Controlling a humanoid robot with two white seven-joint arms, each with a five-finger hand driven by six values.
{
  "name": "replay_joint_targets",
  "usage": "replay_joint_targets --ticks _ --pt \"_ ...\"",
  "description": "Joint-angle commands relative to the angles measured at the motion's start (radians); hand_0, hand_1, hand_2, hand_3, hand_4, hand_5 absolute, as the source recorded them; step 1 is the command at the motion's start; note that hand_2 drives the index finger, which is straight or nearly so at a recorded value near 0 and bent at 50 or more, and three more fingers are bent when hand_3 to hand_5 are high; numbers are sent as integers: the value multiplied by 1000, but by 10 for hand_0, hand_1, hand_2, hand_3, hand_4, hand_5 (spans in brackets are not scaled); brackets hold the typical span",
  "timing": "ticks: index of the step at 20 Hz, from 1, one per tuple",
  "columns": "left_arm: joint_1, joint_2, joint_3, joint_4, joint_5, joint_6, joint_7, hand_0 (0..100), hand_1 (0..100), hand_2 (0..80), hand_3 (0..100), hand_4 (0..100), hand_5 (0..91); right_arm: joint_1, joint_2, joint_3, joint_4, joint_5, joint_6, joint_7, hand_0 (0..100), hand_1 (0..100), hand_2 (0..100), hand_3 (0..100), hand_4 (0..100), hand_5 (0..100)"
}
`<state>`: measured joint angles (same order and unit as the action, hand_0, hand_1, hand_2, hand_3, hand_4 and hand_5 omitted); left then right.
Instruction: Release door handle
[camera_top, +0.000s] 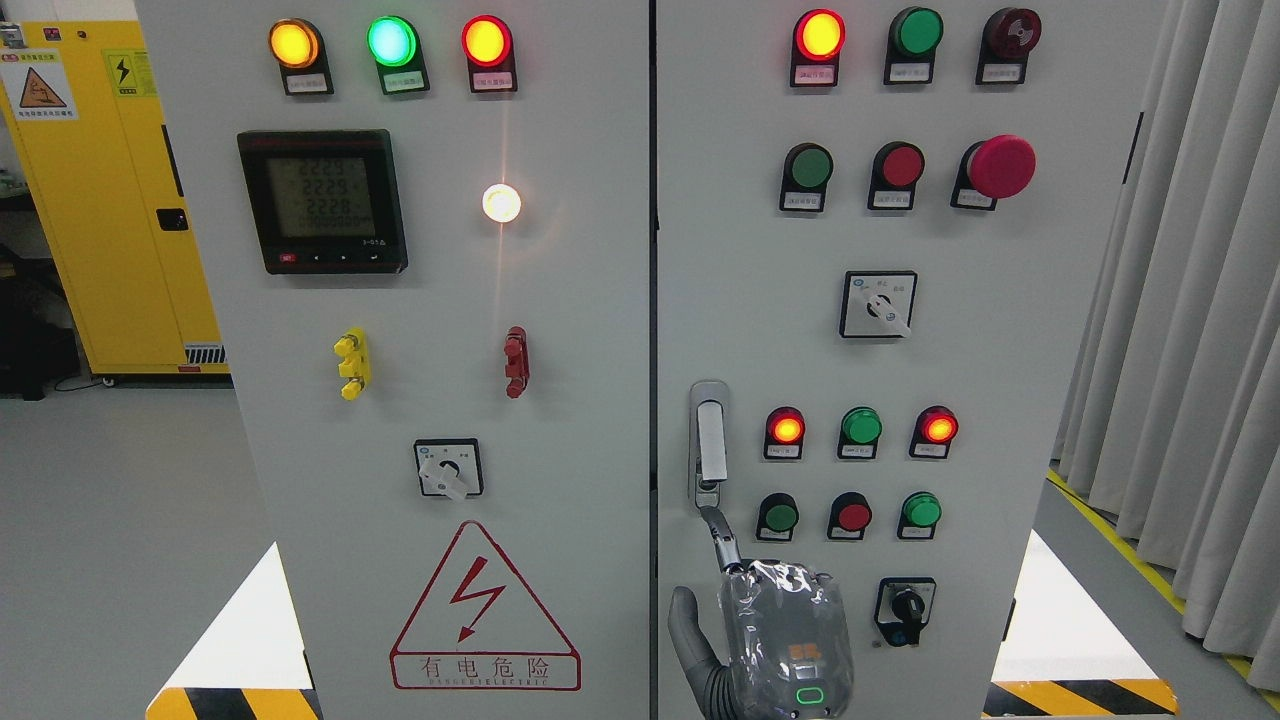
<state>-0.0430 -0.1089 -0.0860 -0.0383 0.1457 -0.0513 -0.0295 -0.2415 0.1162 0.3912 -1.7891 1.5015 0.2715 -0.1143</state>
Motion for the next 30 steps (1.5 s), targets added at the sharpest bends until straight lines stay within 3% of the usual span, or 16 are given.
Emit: replay_joint_targets --ticks 1,4,5,6,8,9,10,12,15,17,20,27,28,30 --pt "0 0 0 0 0 1 0 120 556 0 0 0 0 47 -18 -8 -84 -18 -9 -1 895 349 703 1000 1000 1000" --pt "0 0 0 0 0 1 0 120 556 0 0 0 0 62 -26 -8 -110 -59 -9 1 844 250 752 1000 1000 1000" --pt "0 0 0 0 0 1 0 120 556 0 0 0 0 60 -27 -8 -112 -61 -9 2 852 190 766 1000 1000 1000" --pt "0 0 0 0 0 1 0 120 556 0 0 0 0 56 -27 -8 -113 -61 -11 2 814 63 820 1000 1000 1000" --pt "0 0 0 0 0 1 0 120 556 0 0 0 0 48 -27 -6 -112 -63 -18 8 611 55 844 1000 1000 1000" --pt "0 0 0 0 0 1 0 120 556 0 0 0 0 47 -26 -8 -112 -66 -32 15 595 33 847 1000 1000 1000" --pt "0 0 -1 0 0 1 0 120 556 0 0 0 0 34 -26 -8 -110 -67 -44 15 462 2 880 1000 1000 1000" --pt "0 0 0 0 0 1 0 120 556 0 0 0 0 11 -20 -8 -107 -67 -44 19 416 17 909 1000 1000 1000" --pt "0 0 -1 0 0 1 0 120 556 0 0 0 0 -13 -16 -8 -104 -61 -43 70 392 52 987 1000 1000 1000" --pt "0 0 0 0 0 1 0 120 556 0 0 0 0 -31 -16 -8 -93 -55 -41 76 386 70 1000 1000 1000 1000" --pt "0 0 0 0 0 1 0 120 556 0 0 0 0 -52 -16 -14 -90 -53 -37 77 354 235 1000 1000 1000 1000" --pt "0 0 0 0 0 1 0 120 556 0 0 0 0 -123 -16 -34 -44 -55 -35 79 373 250 1000 1000 1000 1000" --pt "0 0 0 0 0 1 0 120 556 0 0 0 0 -136 -16 -38 -29 -56 -35 79 374 184 1000 1000 1000 1000" --pt "0 0 0 0 0 1 0 120 556 0 0 0 0 -144 -16 -41 -13 -56 -34 79 357 167 1000 1000 1000 1000"
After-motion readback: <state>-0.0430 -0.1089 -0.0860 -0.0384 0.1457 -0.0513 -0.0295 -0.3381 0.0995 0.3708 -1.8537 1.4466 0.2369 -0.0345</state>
